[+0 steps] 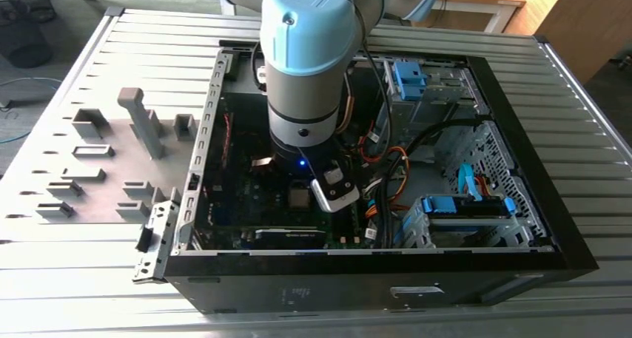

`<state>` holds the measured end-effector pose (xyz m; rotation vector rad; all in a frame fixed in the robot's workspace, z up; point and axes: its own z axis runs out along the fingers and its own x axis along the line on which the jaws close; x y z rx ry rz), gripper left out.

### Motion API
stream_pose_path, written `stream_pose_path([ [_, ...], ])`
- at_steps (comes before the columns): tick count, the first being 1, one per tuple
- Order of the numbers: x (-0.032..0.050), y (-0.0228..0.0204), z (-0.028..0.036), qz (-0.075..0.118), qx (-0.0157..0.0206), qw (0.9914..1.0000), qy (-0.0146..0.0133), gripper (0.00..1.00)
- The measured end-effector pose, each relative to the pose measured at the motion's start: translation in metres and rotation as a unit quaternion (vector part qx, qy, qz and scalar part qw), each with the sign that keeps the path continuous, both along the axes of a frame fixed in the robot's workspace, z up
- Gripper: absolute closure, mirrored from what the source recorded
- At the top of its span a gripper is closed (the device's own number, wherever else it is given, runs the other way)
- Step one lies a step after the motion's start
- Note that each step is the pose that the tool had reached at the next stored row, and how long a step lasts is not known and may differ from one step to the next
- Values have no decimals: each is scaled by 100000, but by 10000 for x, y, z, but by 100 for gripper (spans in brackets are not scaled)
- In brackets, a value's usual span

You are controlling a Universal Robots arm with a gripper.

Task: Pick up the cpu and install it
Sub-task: 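Pick up the cpu and move it towards the insertion slot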

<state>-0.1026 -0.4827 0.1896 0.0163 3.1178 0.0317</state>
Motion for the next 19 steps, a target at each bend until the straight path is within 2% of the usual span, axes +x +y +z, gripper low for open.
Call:
stream_pose_path([
  [19,0,-25,-6,-6,3,100000,-3,53],
])
